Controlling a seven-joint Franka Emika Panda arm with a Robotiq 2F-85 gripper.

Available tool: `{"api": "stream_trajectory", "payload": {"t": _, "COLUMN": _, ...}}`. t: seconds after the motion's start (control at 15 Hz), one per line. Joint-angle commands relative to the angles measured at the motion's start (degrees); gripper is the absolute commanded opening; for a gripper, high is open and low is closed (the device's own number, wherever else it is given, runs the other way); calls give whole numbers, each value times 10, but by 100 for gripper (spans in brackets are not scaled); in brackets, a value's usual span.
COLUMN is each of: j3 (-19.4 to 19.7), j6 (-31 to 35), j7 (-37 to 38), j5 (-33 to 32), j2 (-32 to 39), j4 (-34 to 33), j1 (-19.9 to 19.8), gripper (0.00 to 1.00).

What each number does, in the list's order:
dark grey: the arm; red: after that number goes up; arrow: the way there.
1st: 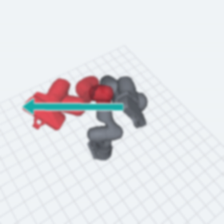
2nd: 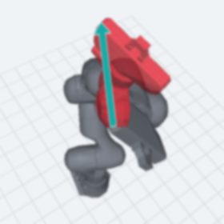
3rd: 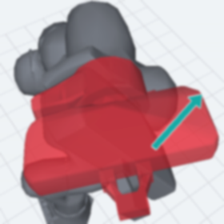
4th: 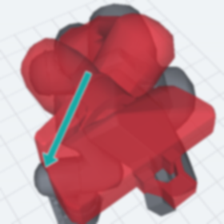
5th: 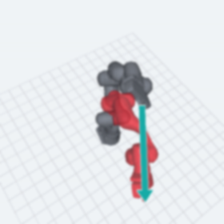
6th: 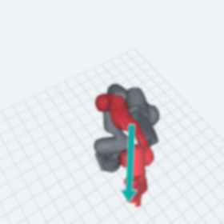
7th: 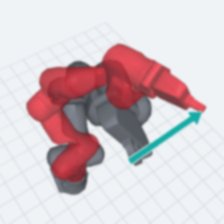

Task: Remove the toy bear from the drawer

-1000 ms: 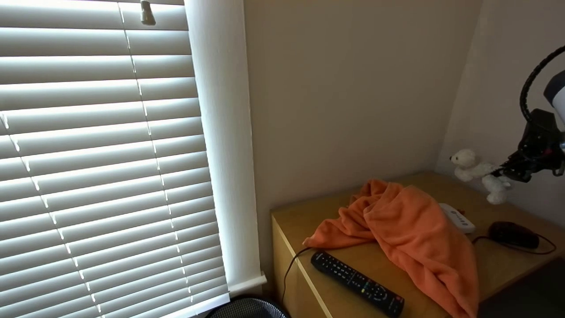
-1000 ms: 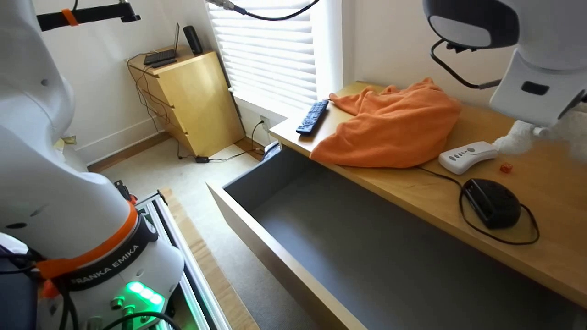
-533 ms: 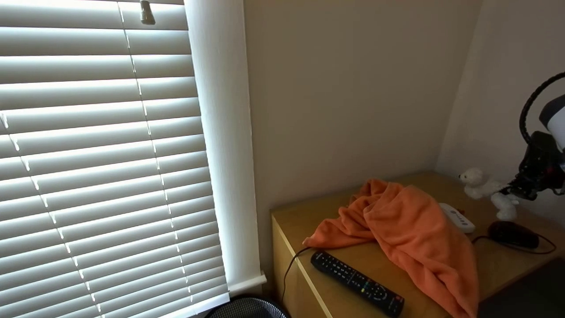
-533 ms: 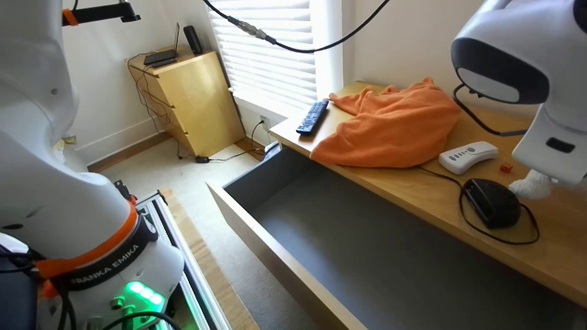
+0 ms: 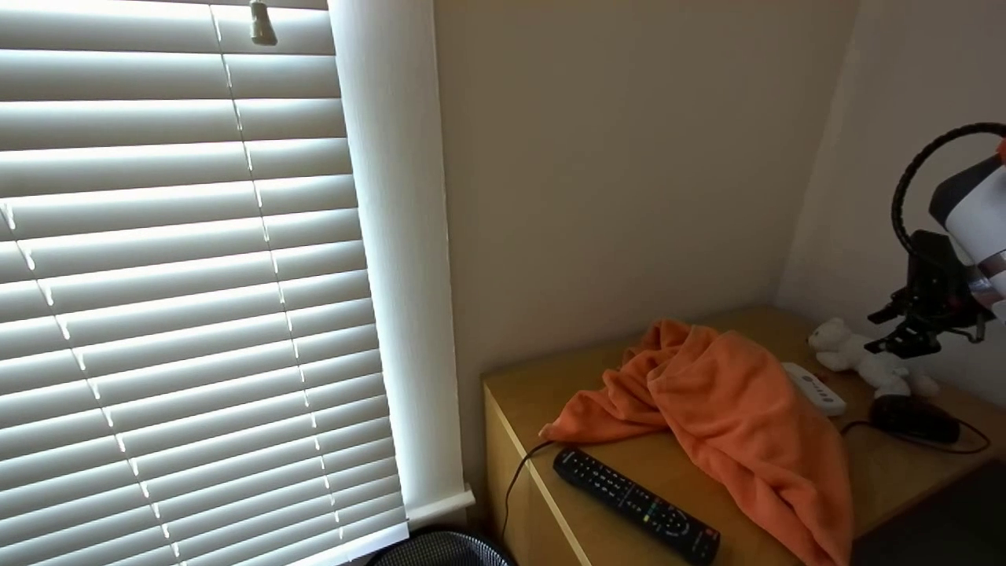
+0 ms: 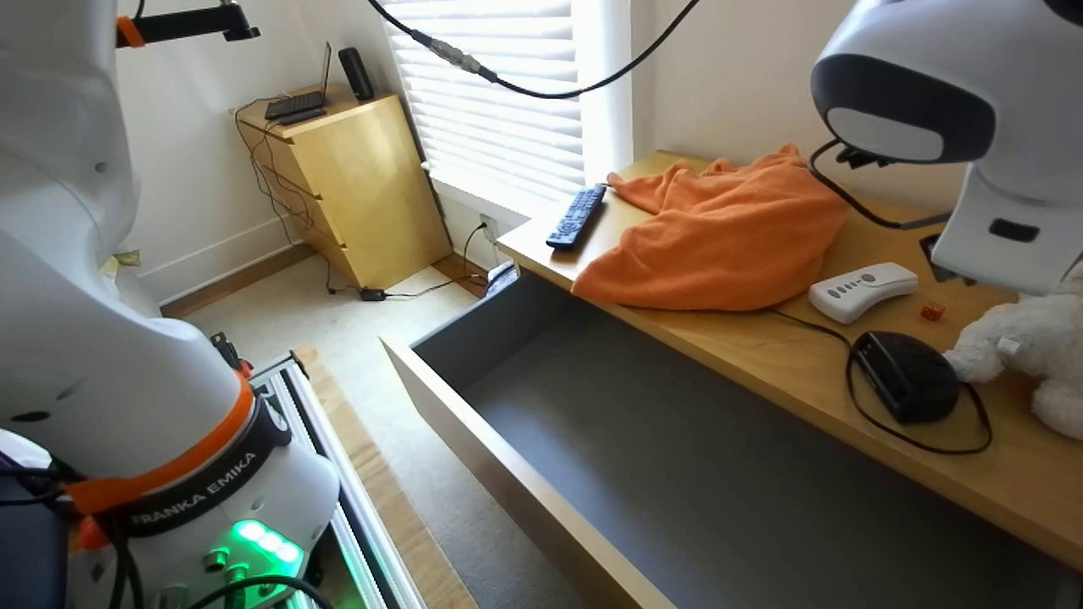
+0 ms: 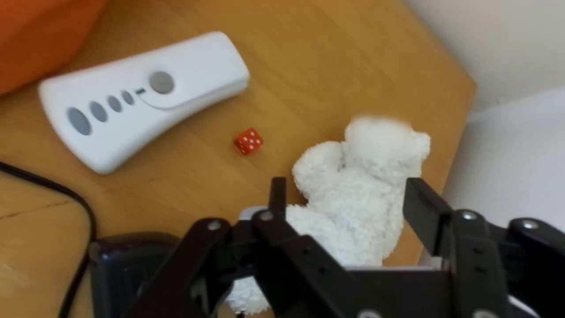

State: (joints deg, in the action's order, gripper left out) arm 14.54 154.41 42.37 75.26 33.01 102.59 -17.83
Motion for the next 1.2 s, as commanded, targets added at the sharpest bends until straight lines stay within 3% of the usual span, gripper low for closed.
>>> {"api": "stream_trajectory", "payload": {"t": 0.0, "j3": 3, "j6": -46, "j7": -10, "j5": -82, "j2": -127, "j4": 132, "j1": 38, "gripper": 100}}
{"api": "stream_trajectory", "payload": {"t": 0.33, "j3": 11, "j6": -127, "j7": 11, "j5": -244, "j2": -276, "j4": 247, "j1": 76, "gripper": 100}}
{"api": "stream_trajectory", "payload": {"t": 0.87, "j3": 18, "j6": -423, "j7": -30, "j5": -520, "j2": -491, "j4": 299, "j1": 18, "gripper": 100}}
{"api": "stream_trajectory", "payload": {"t": 1.13, "j3": 14, "j6": -539, "j7": -105, "j5": -611, "j2": -553, "j4": 303, "j1": -7, "gripper": 100}}
